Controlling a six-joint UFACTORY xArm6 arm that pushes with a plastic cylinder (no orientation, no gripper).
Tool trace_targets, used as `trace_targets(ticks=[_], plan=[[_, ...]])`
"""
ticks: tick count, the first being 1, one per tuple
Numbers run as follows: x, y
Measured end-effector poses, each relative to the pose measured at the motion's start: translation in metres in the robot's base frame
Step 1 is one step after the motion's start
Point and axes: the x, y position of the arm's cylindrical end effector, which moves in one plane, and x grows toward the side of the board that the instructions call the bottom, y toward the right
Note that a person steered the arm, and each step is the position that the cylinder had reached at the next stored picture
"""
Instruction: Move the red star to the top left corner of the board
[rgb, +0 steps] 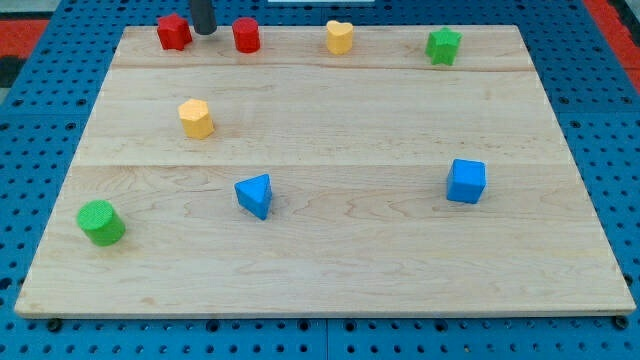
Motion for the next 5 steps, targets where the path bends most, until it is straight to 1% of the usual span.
trace_targets(ticks=[2,3,5], plan=[[0.000,-0.056],[0.044,-0.037],[0.132,-0.056]])
